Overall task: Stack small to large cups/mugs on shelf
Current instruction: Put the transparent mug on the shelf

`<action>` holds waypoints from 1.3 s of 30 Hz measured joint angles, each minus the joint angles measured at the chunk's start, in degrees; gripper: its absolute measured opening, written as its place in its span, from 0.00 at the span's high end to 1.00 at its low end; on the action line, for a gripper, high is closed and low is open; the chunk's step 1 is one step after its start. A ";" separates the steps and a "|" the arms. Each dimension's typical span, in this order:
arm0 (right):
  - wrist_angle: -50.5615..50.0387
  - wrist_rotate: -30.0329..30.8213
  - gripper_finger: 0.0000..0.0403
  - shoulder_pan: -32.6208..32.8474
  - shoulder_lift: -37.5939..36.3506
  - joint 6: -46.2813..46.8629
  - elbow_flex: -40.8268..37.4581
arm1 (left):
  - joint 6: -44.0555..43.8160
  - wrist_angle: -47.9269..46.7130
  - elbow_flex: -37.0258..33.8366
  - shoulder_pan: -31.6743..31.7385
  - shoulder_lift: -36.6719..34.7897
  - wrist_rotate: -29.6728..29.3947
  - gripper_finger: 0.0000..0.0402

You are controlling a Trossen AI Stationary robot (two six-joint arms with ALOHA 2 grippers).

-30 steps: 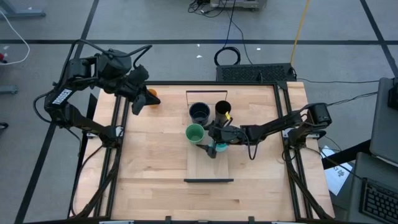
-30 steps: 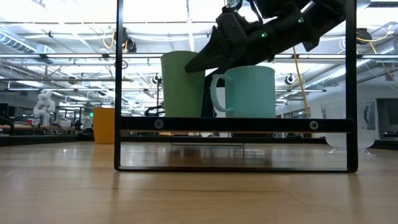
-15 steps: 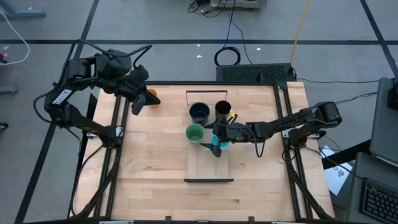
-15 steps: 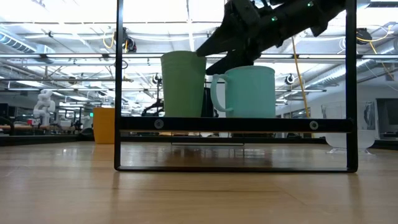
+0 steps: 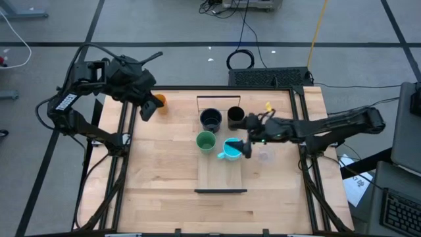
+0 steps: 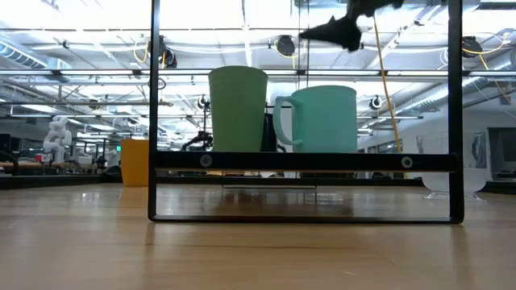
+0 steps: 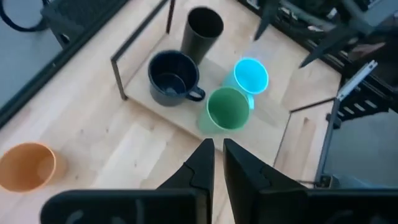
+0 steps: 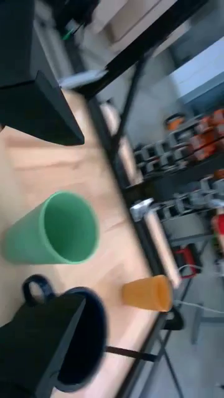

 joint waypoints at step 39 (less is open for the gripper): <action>-42.68 -26.62 0.41 3.74 -13.33 23.03 -0.02 | 3.52 2.92 -19.89 -1.22 1.88 -7.17 0.92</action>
